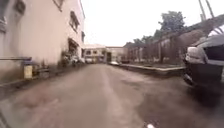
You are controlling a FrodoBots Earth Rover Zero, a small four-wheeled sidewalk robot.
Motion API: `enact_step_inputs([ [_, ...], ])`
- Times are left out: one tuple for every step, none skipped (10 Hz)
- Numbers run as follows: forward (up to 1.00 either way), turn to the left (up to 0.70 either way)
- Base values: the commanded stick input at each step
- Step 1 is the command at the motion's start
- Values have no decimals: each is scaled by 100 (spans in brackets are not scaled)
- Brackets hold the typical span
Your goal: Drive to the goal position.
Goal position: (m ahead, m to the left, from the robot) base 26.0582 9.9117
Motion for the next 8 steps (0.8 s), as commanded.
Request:
enact_step_inputs([
  [100,-28],
  [100,-28],
  [100,-28],
  [100,-28],
  [100,-28],
  [100,12],
  [100,12],
  [100,12],
])
